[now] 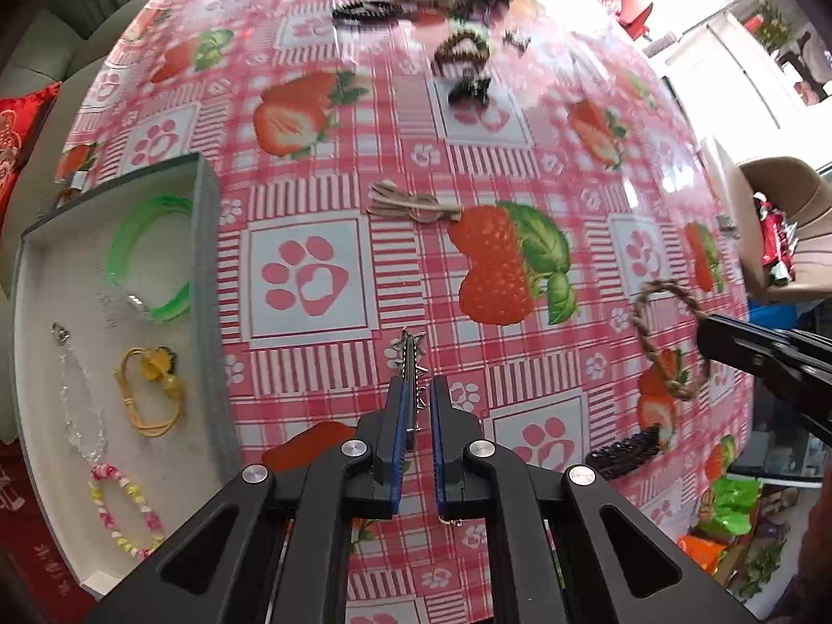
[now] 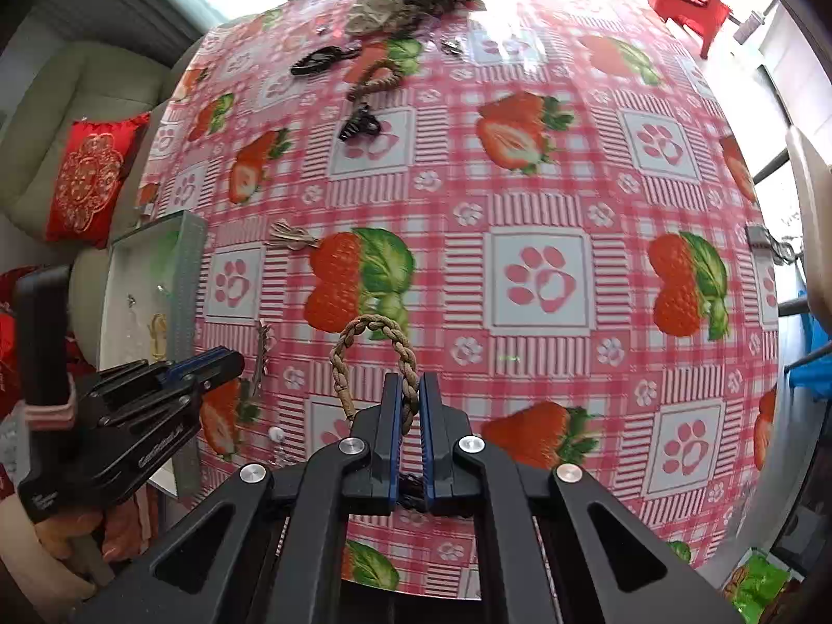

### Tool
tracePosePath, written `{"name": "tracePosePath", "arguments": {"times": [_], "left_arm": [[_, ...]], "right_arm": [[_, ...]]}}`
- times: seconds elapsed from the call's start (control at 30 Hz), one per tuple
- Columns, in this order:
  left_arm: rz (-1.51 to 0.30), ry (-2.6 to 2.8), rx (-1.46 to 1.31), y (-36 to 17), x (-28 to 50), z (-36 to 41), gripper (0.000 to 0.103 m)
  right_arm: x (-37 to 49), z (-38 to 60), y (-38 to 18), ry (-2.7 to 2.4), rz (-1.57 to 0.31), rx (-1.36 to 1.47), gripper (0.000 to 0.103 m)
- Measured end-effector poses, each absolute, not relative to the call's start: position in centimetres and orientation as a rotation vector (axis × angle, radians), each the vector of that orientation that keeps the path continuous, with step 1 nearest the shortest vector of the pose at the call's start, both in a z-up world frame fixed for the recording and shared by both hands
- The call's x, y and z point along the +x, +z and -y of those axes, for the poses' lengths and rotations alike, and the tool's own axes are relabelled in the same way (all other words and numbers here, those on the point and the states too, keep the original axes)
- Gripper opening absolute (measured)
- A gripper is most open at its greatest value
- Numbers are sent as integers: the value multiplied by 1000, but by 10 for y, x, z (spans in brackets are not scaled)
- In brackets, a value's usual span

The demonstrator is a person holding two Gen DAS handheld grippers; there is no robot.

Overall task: Organize jewelry
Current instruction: 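Lift the braided bracelet with the right tool while the left carries the silver clip toward the tray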

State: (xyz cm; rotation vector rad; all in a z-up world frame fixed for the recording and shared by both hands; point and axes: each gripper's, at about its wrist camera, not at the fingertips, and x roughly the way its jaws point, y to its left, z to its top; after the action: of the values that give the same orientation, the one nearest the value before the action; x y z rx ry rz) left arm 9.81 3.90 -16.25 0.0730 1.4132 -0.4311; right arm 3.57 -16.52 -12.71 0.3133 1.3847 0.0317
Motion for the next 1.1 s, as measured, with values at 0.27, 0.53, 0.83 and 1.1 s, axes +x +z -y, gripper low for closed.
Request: {"name": "tracePosePath", "arguments": {"times": [0.27, 0.53, 0.83, 1.1], "left_arm": [[-1390, -397, 66, -146, 89, -62, 15], [-1408, -306, 150, -168, 81, -35, 103], [-1481, -265, 250, -205, 81, -10, 76], [-1497, -311, 247, -212, 84, -4, 17]], "right_arm": [[48, 138, -123, 78, -1383, 272, 7], [44, 131, -124, 85, -1397, 264, 7], [35, 151, -127, 47, -1409, 290, 7], [29, 163, -131, 24, -1415, 306, 7]]}}
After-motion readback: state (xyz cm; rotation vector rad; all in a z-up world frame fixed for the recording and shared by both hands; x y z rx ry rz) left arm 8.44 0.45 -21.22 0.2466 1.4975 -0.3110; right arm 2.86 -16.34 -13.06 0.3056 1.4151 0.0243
